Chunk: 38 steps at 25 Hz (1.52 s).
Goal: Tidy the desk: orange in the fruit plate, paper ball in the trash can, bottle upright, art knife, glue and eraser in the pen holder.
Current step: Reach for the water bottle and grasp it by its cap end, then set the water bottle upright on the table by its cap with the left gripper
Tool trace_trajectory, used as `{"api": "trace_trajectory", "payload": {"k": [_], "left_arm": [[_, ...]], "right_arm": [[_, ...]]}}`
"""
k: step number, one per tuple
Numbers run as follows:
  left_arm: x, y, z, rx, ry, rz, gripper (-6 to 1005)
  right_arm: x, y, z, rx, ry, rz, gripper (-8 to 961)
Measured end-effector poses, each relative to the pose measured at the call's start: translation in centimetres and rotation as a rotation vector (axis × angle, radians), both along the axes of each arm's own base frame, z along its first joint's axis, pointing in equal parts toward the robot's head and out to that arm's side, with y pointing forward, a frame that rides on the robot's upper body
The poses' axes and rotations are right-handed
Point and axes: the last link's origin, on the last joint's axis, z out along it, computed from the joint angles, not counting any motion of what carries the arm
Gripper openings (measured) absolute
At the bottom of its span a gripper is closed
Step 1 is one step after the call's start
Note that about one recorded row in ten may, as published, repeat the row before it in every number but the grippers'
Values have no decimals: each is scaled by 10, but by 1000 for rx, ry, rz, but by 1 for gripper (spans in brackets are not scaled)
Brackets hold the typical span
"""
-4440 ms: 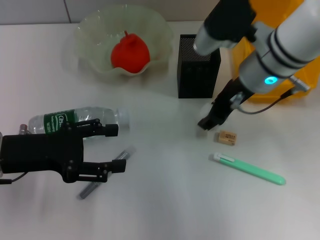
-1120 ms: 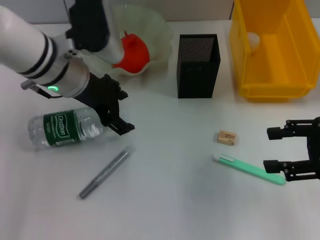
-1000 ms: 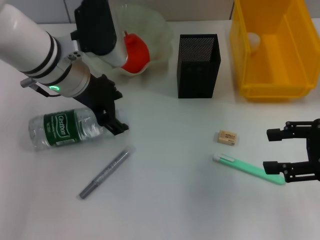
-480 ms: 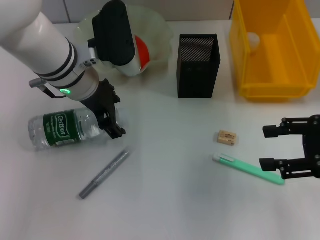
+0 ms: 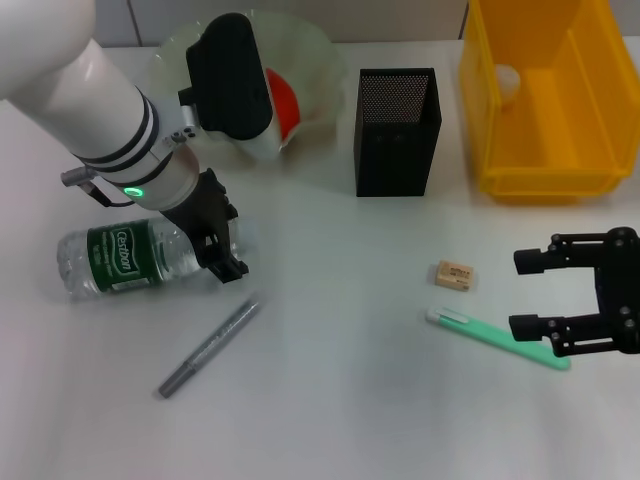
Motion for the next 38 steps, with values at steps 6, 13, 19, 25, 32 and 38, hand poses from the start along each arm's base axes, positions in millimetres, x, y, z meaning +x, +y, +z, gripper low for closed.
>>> {"api": "trace_trajectory", "payload": {"k": [6,13,19,25,32,38], "left_arm": [[-3,0,-1,11,2,-8,678],[-3,2,-1,33,-8,-12,512],[-6,0,13,117,-115,-1,445],[-9,-8,50,252,-333,62,446],[-22,-17,92,397,-603,147,448],[-36,-25,109,460,-745,201,449]], "right_arm": [[-1,1,-1,-7,6,-3,753],[-3,2,-1,-14,11,-19,753],[-5,3,0,-8,27,-14,753],[-10,5,3,5,49,3,754],[-17,13,2,8,54,24,754],[-22,18,1,6,57,38,753]]}}
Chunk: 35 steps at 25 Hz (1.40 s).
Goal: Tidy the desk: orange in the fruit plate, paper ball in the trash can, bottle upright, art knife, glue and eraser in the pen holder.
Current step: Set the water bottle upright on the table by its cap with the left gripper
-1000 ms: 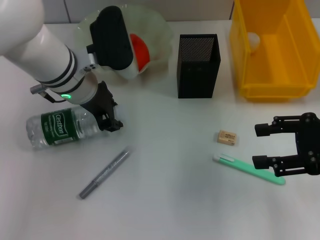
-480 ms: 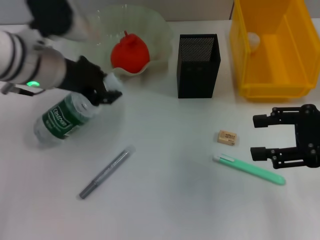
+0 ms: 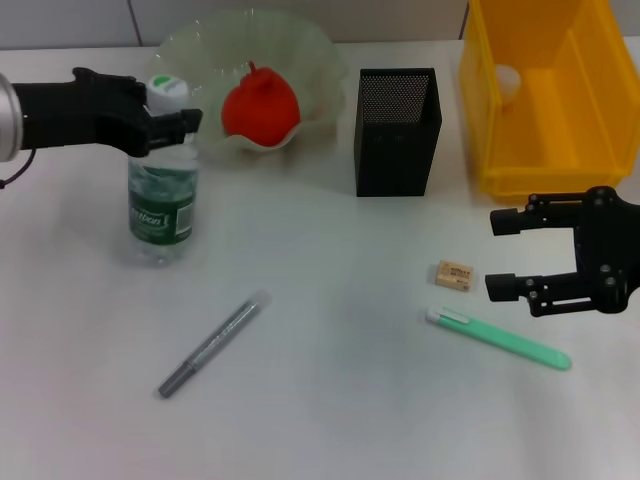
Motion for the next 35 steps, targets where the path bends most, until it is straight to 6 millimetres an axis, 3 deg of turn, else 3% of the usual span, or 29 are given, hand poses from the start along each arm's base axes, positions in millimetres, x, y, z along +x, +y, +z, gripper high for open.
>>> {"api": "trace_trajectory", "payload": {"k": [7,23,35], "left_arm": [[-4,-6,7,29,-85,16,451],[-15,-10,-13,29,-259,-57,455],[-30,-17,-19,104,-271,-155,458]], "right_arm": [[-2,1,0,-1,1,6,754],[-1,2,-3,-12,12,-3,753],[0,2,-5,-17,18,-5,754]]}}
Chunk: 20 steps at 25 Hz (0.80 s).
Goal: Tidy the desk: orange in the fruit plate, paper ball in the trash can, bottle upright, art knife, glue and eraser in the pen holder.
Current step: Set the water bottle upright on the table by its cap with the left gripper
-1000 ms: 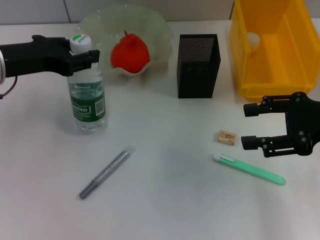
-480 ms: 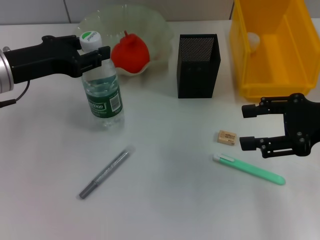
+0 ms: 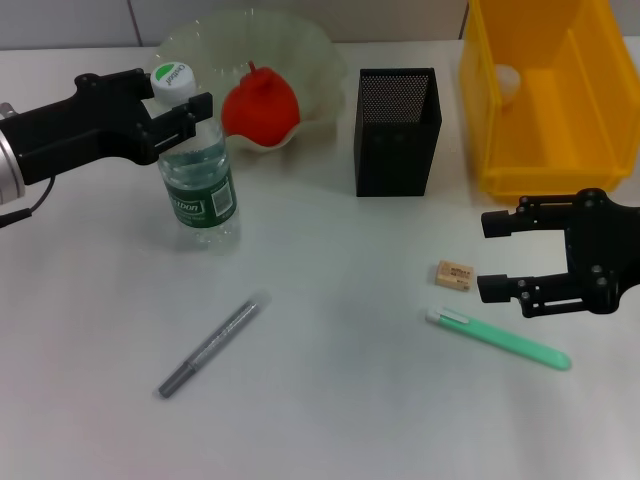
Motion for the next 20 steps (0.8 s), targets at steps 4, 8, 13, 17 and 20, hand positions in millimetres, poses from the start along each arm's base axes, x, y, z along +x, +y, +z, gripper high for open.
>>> {"api": "trace_trajectory", "payload": {"k": [4,8,13,17,20], "left_arm": [[-3,-1,-4,18,-6,-22,459],[-8,-2,-9,19,-10,-20,459],[-10,-6,-10,31,-8,-39,461],[-12,-9,-10,46,-16,-46,462],[-13,-10,-9,46,-18,-45,462]], "right_arm": [[0,1,0,1,0,1,754],[0,1,-1,-1,2,-1,754],[0,1,-1,-4,2,-2,753],[-1,1,-2,-5,1,-1,753],[-1,1,-2,-5,0,0,753]]}}
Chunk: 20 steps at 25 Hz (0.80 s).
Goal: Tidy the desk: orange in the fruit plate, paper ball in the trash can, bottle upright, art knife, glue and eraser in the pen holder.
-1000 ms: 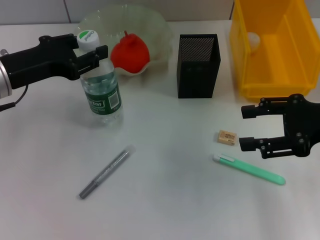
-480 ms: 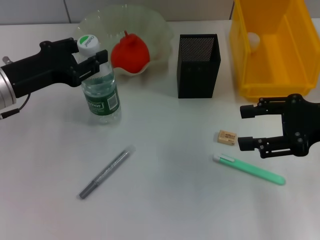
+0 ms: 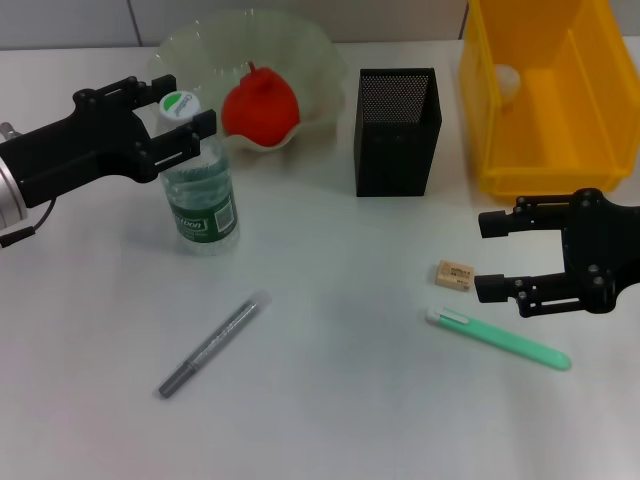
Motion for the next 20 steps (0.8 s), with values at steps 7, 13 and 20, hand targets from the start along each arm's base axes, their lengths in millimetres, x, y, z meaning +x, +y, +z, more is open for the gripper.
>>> {"api": "trace_trajectory", "payload": {"k": [7,13,20], "left_arm": [[4,-1,6,7,-27,-20,704],[3,-8,32,46,-122,-48,850],[-10,-35,61,-19,-151,-107,876]], "right_arm": [[0,0,0,0,0,-1,754],[-1,0,2,3,-5,-3,754],[-9,9,11,31,-51,-35,753]]}}
